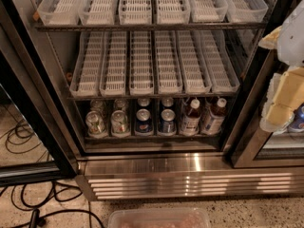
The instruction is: Pick pepsi can from bottom shelf of fridge
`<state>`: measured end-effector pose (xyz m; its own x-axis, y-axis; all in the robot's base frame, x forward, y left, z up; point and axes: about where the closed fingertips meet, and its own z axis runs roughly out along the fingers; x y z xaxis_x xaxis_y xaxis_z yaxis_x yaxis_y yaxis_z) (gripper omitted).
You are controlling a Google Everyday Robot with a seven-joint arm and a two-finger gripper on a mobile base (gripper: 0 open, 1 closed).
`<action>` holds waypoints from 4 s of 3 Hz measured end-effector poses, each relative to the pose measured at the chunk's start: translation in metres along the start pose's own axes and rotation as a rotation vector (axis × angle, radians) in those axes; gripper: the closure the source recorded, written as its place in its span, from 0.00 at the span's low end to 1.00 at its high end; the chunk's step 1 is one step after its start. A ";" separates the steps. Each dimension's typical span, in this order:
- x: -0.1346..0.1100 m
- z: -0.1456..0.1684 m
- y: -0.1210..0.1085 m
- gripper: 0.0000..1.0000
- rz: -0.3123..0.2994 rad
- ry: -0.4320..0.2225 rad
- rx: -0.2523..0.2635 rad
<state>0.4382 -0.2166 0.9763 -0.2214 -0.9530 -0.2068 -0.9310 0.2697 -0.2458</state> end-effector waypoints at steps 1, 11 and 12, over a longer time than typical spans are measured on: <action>0.000 0.000 0.000 0.00 0.000 0.000 0.000; -0.029 0.337 0.057 0.00 0.138 -0.413 0.171; -0.031 0.353 0.036 0.00 0.174 -0.474 0.230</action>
Offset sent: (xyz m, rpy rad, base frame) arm -0.0178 0.0118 -0.0549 0.0098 0.0694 0.0185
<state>0.5140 -0.1285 0.6393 -0.1617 -0.7396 -0.6534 -0.7937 0.4909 -0.3593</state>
